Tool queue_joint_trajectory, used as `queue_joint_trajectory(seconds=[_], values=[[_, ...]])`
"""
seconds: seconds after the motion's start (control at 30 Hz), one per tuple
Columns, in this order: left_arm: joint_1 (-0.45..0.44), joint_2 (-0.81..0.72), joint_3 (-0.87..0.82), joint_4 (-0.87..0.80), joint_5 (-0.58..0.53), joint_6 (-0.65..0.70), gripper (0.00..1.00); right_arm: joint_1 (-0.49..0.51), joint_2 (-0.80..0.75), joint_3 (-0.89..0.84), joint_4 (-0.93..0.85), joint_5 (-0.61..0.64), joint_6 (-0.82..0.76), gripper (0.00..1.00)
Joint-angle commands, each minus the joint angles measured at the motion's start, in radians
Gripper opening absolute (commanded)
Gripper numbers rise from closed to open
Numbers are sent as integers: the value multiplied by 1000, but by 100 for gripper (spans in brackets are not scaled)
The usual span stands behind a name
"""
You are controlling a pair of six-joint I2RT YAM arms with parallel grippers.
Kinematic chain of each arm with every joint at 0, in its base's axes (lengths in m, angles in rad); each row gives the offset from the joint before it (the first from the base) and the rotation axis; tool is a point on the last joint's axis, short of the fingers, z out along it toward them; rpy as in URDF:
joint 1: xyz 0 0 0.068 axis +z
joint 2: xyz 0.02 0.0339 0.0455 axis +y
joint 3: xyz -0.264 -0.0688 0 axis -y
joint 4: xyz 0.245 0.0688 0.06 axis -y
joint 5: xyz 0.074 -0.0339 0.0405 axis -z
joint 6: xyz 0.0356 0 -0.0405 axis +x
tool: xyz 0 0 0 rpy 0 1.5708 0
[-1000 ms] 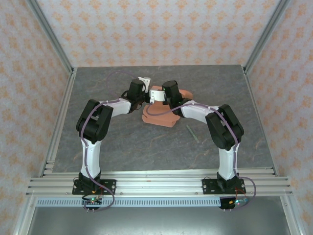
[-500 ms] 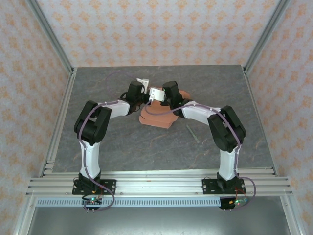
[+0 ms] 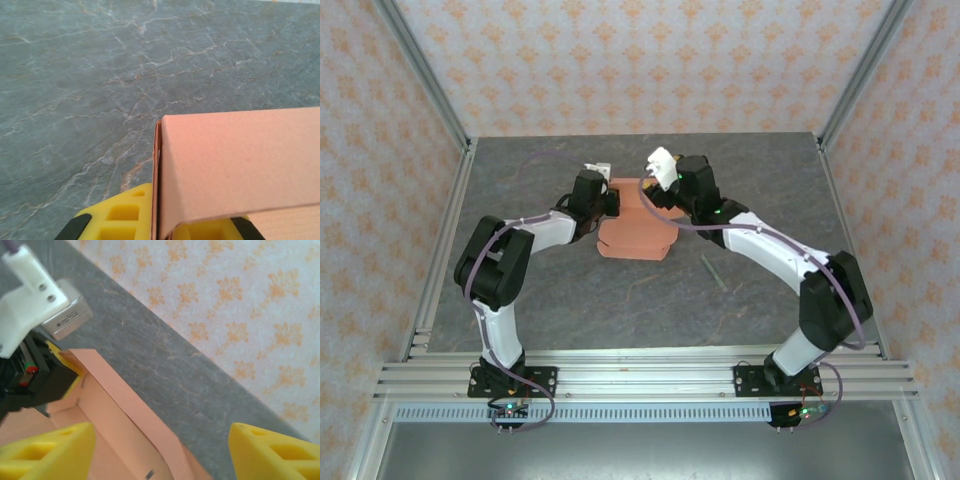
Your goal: Fold the paper box
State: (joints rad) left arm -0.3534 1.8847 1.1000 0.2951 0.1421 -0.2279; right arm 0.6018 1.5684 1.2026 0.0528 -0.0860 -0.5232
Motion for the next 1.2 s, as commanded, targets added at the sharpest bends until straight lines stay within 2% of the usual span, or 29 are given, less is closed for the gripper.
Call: queue_joint_trajectory(seconds=[0.0, 0.07, 0.2, 0.53, 0.9, 1.17], values=[[-4, -65, -30, 15, -65, -36, 0, -5, -18, 58, -185, 13, 363, 72], [-11, -74, -39, 14, -77, -32, 0, -21, 10, 123, -295, 0, 485, 73], [-19, -82, -58, 33, -95, -28, 0, -57, 93, 253, -443, -49, 623, 73], [-31, -82, -61, 29, -113, -19, 0, -78, 241, 387, -500, -132, 698, 71], [-60, -70, -72, 46, -177, 3, 0, -100, 325, 382, -422, -221, 841, 65], [-77, -67, -88, 71, -199, 14, 0, -141, 327, 270, -202, -332, 1047, 55]])
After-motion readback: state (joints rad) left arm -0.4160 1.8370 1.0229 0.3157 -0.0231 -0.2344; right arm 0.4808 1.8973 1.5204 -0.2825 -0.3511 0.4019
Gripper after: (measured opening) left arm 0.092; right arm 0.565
